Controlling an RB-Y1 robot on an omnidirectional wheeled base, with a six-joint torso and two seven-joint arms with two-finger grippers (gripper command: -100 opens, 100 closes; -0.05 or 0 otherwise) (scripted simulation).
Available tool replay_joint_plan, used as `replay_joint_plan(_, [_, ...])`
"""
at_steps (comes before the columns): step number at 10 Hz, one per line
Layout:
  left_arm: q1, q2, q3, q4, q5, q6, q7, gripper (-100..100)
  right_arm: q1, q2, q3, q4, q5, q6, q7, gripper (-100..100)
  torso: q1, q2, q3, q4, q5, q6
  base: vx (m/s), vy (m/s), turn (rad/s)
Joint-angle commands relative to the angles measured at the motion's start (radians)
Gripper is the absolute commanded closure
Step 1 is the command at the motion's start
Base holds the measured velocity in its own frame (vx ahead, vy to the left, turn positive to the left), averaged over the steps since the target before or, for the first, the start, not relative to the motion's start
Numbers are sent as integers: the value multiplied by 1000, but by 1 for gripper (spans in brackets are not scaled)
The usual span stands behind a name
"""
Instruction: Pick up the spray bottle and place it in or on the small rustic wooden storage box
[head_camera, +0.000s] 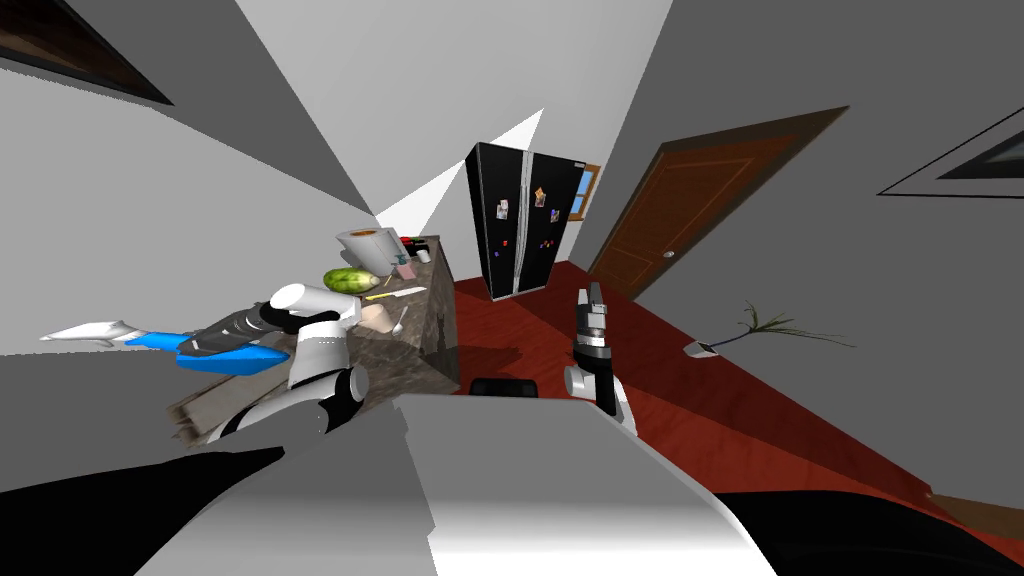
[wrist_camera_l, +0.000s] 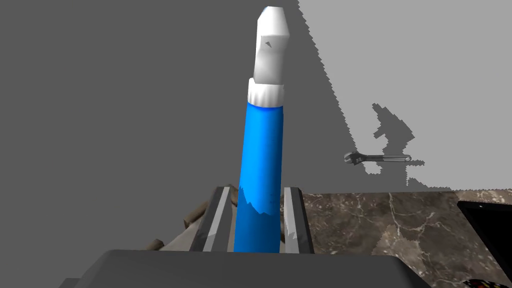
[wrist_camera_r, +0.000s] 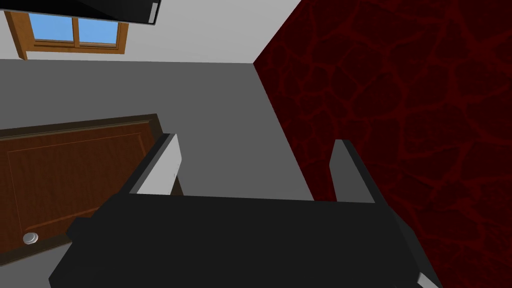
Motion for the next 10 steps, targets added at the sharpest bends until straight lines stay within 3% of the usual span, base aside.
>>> replay_joint_plan(1, [0, 0, 0, 0, 0, 0, 0, 100, 0, 0, 0, 0, 0, 0, 0, 0, 0, 0, 0, 0, 0, 0, -9, -2, 46])
replay_joint_plan(2, [-1, 1, 0, 1, 0, -4, 0, -100, 0, 0, 0, 0, 0, 0, 0, 0, 0, -1, -1, 0, 0, 2, 0, 0, 0])
replay_joint_plan(6, [0, 1, 0, 1, 0, -4, 0, -100, 0, 0, 0, 0, 0, 0, 0, 0, -1, -3, -2, -1, 0, 2, 0, 0, 0])
replay_joint_plan(7, [0, 1, 0, 1, 0, -4, 0, 0, 0, 0, 0, 0, 0, 0, 0, 0, -1, -3, -2, -1, 0, 2, 0, 0, 0])
replay_joint_plan(8, [-7, 32, -1, -16, 20, -25, -38, -100, 0, 0, 0, 0, 0, 0, 0, 0, -1, -3, -2, -1, 0, 2, 5, -8, -29])
replay_joint_plan(10, [-13, 62, -3, -34, 41, -47, -76, -100, 0, 0, 0, 0, 0, 0, 0, 0, -1, -4, -2, -1, 0, 2, 11, -10, -22])
